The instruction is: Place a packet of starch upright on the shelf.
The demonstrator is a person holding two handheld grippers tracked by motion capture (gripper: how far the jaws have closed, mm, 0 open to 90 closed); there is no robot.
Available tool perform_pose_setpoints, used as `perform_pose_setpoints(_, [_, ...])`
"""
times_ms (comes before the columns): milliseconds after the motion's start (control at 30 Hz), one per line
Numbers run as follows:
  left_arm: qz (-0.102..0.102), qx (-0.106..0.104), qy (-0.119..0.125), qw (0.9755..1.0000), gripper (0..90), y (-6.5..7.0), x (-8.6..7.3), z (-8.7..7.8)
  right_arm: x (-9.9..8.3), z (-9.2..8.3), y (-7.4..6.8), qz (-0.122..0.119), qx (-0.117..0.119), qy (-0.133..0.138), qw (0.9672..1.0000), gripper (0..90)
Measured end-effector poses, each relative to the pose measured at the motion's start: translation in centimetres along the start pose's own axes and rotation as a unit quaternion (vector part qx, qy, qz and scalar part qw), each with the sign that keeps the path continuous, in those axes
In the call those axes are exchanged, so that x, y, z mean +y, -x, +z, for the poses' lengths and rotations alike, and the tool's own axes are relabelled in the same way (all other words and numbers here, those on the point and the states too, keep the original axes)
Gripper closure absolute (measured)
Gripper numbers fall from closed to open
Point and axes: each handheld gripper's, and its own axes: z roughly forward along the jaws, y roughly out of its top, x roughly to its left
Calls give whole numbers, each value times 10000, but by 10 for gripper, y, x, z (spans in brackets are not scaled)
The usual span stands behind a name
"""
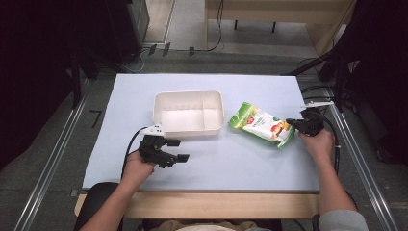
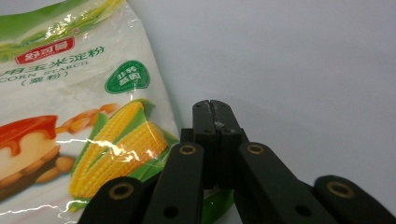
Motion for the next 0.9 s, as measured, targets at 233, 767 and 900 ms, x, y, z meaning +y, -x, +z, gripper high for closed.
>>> perform_pose_setpoints(233, [22,0,5,10000,235,0,0,0,-5,1,-4,-16,193,-220,9996,900])
perform_pose_setpoints(767, [5,-42,16,10000,235,-1,3,3,-12,-7,-28,-258,100,-395,9988,900])
perform_pose_setpoints(900, [23,-55,28,10000,235,-2,4,3,-13,-9,-37,-378,132,-479,9980,900])
